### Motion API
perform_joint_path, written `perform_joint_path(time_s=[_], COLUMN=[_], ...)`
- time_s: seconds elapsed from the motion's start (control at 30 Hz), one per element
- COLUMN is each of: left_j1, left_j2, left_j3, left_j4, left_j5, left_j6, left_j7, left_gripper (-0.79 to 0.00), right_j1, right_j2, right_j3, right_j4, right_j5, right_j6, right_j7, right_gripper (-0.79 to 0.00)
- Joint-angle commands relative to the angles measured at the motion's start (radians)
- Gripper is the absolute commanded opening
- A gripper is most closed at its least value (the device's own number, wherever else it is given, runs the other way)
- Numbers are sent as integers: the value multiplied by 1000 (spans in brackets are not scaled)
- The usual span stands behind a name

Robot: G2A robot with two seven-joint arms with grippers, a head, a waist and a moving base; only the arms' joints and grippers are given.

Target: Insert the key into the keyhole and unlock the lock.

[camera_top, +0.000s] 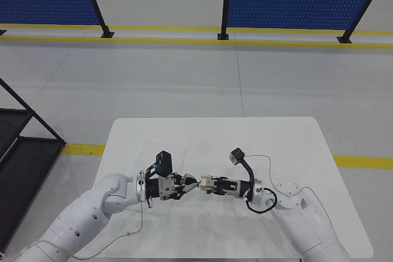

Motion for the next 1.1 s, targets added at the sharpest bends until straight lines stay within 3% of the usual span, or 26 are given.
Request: perform_joint_path(time_s=[0.0,0.63,1.07], left_j1=[7,72,98], left_j2=[-1,-11,-17], left_j3=[-5,-41,-64], left_j4=[-8,-56,-64], left_j5=[33,316,400], left_j6=[8,106,136], left_j7=[16,176,258], left_gripper=[-785,-785,-785], right_j1=[0,0,0], right_j2=[0,0,0], right_j3=[0,0,0], right_j4=[0,0,0], right_j5=[0,0,0], right_j6=[0,0,0], right_j7=[0,0,0], right_gripper=[-785,-785,-785])
